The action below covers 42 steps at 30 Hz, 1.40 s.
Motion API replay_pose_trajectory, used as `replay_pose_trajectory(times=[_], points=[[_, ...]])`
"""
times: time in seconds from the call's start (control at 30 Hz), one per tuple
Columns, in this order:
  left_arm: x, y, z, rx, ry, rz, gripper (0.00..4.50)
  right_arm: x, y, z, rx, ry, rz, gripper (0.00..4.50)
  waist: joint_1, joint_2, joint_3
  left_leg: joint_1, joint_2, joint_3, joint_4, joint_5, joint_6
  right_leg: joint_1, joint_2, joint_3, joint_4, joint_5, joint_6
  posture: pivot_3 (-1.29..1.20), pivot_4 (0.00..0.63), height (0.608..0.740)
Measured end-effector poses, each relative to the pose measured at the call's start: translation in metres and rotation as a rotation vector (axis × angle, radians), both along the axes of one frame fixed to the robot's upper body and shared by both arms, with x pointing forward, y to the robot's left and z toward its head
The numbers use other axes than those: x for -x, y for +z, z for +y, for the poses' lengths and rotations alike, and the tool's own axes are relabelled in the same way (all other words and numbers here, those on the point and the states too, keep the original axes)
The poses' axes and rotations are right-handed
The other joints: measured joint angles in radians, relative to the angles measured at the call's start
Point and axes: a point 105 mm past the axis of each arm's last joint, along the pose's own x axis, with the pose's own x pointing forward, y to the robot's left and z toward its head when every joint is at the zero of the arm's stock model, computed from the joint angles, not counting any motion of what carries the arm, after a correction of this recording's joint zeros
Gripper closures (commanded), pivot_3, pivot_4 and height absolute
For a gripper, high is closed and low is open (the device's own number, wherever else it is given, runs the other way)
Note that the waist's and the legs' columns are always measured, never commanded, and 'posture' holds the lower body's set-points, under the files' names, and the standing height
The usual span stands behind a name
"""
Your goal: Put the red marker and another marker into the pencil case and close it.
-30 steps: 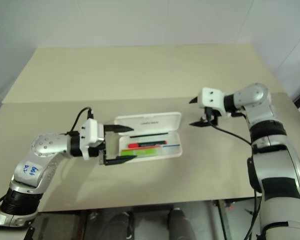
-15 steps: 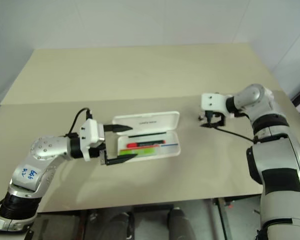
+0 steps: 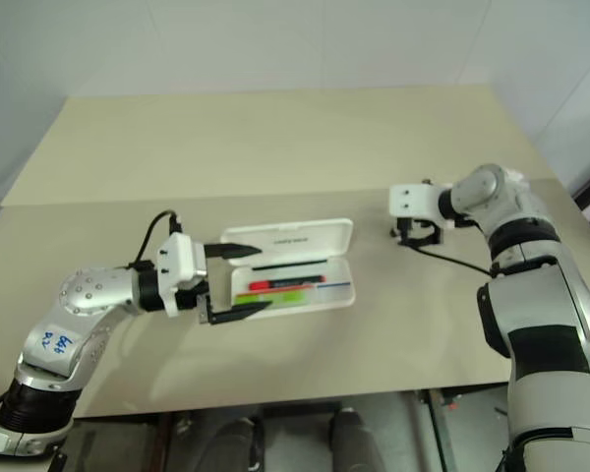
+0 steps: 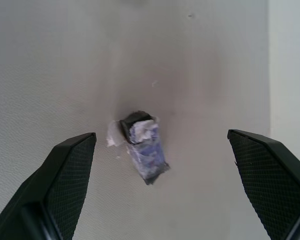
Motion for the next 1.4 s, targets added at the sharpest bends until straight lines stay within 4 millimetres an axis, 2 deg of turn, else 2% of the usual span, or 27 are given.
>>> replay_pose_trajectory(times=[0.33, 0.57, 0.7, 0.73, 1.23, 1.4], points=[[0.006, 0.001, 0.002, -0.004, 0.002, -0.005, 0.00, 0.002, -0.004, 0.004, 0.017, 0.004, 0.053, 0.04, -0.001, 0.000, 0.000, 0.000, 0.000, 0.000, 0.000, 0.000, 0.000, 0.000, 0.000, 0.000, 0.001, 0.000, 0.000, 0.00, 0.150, 0.740], [0.010, 0.006, 0.002, 0.009, 0.008, -0.015, 0.00, 0.008, -0.012, 0.001, 0.064, 0.008, 0.130, 2.42, 0.001, 0.000, 0.000, 0.001, 0.000, 0.000, 0.002, 0.001, -0.001, 0.001, 0.000, 0.000, 0.003, 0.000, 0.000, 0.00, 0.150, 0.740], [0.010, 0.006, 0.003, 0.006, 0.016, -0.011, 0.00, 0.008, -0.011, 0.002, 0.072, 0.014, 0.133, 3.96, 0.003, 0.000, 0.000, 0.002, 0.000, -0.002, 0.002, 0.001, -0.002, 0.001, 0.000, 0.000, 0.005, 0.000, 0.000, 0.00, 0.150, 0.740], [0.010, 0.005, 0.004, 0.006, 0.018, -0.009, 0.00, 0.008, -0.011, 0.002, 0.076, 0.019, 0.138, 4.22, 0.003, 0.000, 0.000, 0.002, 0.000, -0.002, 0.002, 0.001, -0.002, 0.001, 0.000, 0.000, 0.005, 0.000, 0.000, 0.00, 0.150, 0.740], [0.011, 0.006, 0.003, 0.008, 0.023, -0.012, 0.00, 0.009, -0.011, 0.004, 0.116, 0.057, 0.121, 4.28, 0.003, 0.000, 0.000, 0.002, 0.000, -0.002, 0.002, 0.002, -0.003, 0.002, 0.000, 0.000, 0.006, 0.000, 0.000, 0.00, 0.150, 0.740], [0.012, 0.006, 0.002, 0.005, 0.015, -0.008, 0.00, 0.015, -0.007, 0.004, 0.109, 0.085, 0.178, 4.28, 0.002, 0.000, 0.000, 0.002, 0.000, -0.002, 0.000, 0.002, -0.003, 0.001, 0.000, 0.000, 0.005, 0.000, 0.000, 0.00, 0.150, 0.740]])
